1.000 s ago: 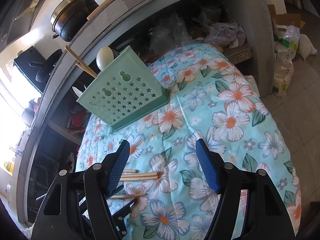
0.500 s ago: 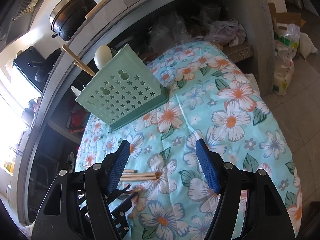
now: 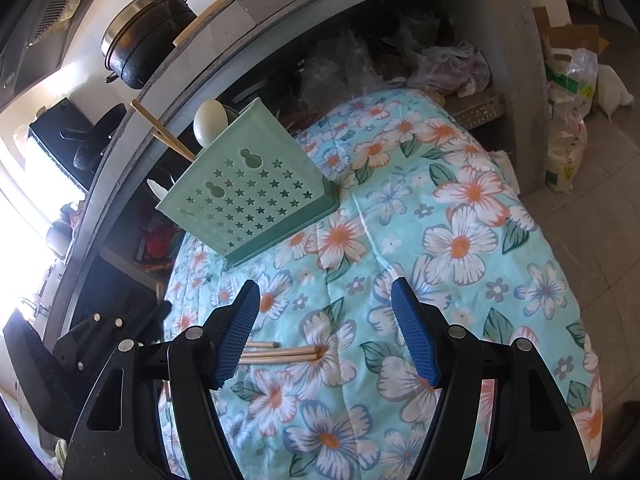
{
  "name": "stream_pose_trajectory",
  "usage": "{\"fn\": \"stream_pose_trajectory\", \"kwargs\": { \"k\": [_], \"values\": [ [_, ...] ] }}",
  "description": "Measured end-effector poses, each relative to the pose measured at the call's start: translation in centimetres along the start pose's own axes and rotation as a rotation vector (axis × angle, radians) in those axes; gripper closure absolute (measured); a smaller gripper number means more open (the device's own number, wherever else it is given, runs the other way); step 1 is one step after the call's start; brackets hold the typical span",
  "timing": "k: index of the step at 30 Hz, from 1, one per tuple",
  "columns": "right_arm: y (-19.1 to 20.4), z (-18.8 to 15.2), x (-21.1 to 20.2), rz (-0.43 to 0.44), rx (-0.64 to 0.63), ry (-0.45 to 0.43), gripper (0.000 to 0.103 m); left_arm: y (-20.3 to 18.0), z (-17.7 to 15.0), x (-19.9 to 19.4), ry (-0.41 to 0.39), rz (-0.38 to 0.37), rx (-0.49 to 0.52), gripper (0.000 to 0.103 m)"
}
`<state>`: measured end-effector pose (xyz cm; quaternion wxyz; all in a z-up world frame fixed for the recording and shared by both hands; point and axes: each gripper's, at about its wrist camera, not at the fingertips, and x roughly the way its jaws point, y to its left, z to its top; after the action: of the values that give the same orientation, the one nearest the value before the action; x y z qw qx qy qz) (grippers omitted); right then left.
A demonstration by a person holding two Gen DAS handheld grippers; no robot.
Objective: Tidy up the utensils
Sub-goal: 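Raise the chopstick upright above the green holder with the left gripper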
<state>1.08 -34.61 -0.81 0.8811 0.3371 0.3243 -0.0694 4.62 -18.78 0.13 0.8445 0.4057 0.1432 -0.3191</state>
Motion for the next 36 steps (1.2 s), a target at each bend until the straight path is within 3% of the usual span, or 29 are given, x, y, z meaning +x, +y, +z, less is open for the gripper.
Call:
{"fn": "stream_pose_trajectory", "kwargs": {
  "k": [9,16,23,36],
  "values": [
    [0.6,-0.1,0.1,0.031,0.002,0.016,0.040,8.6,-0.1,-1.7,-0.010,0.010,-0.376,0.098],
    [1.2,-0.3,0.5,0.074,0.003,0.047,0.042,12.6,-1.9,-2.1,-0.005,-0.063,-0.654,0.098],
    [1.2,-0.5,0.8,0.109,0.020,0.076,0.044,13.6,-3.0,-1.9,0.001,-0.072,-0.734,0.098],
    [2.1,-1.1,1.8,0.151,0.020,0.130,0.044,13.8,-3.6,-1.5,0.005,-0.078,-0.755,0.098]
  ]
}}
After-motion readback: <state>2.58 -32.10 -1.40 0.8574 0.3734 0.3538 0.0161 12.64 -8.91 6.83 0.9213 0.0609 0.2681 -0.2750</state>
